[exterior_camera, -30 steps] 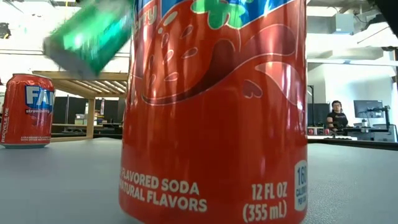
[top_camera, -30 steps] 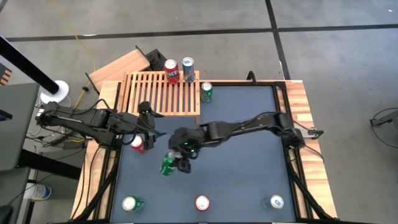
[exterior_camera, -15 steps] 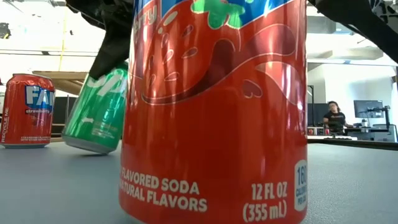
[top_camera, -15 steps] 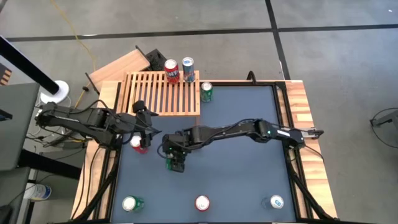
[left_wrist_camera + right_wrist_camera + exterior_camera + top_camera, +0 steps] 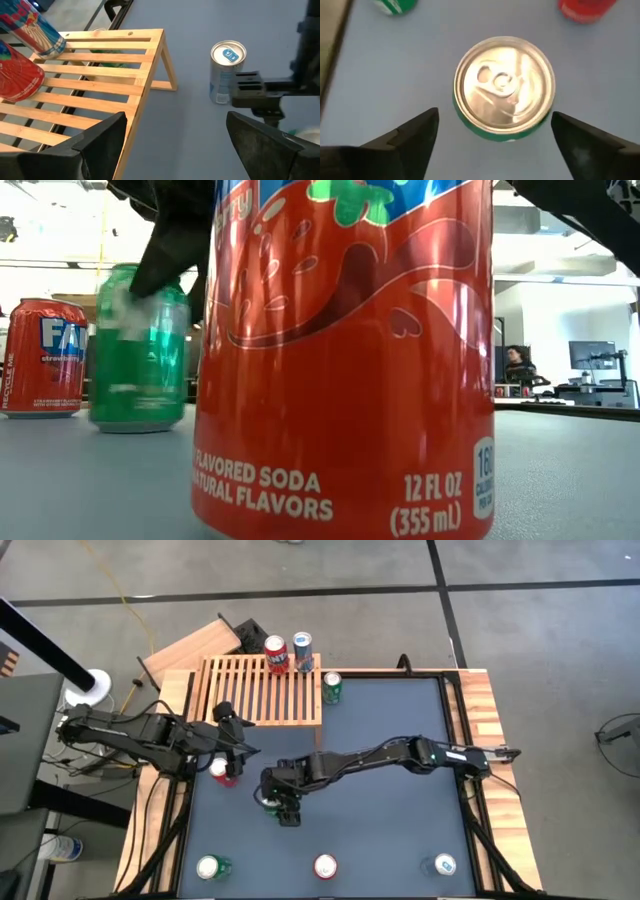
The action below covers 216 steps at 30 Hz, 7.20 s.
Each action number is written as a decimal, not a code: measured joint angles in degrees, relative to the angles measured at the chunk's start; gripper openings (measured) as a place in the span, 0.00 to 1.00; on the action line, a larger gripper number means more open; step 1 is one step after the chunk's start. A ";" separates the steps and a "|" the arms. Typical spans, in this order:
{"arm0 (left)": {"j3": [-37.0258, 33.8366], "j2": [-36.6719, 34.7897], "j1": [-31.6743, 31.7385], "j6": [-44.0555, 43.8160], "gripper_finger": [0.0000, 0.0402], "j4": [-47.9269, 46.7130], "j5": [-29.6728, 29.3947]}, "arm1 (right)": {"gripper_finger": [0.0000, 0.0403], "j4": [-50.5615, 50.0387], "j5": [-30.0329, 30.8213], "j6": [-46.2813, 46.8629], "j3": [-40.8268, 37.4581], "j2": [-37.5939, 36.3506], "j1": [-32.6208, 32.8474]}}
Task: Place canned beverage on shelf
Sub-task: Put the middle right green soda can on the shelf
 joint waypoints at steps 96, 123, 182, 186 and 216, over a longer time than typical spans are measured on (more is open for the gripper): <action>21.72 45.07 -7.37 -63.20 0.83 -19.30 29.92 | 0.00 -7.85 17.60 18.78 -74.05 -62.90 12.90; 19.82 45.09 -7.37 -60.05 0.72 -17.04 31.87 | 0.00 -7.85 17.60 18.78 -74.05 -62.87 12.90; 64.20 43.08 58.12 15.43 0.72 -52.47 39.37 | 0.00 5.01 16.14 16.55 -74.05 -62.85 7.47; 63.73 43.06 61.71 15.25 0.72 -52.39 37.88 | 0.00 5.05 15.73 14.57 -74.05 -62.85 5.89; 70.16 50.54 68.60 11.96 0.72 -52.46 34.91 | 0.00 7.02 11.79 -3.37 -74.03 -62.85 -4.54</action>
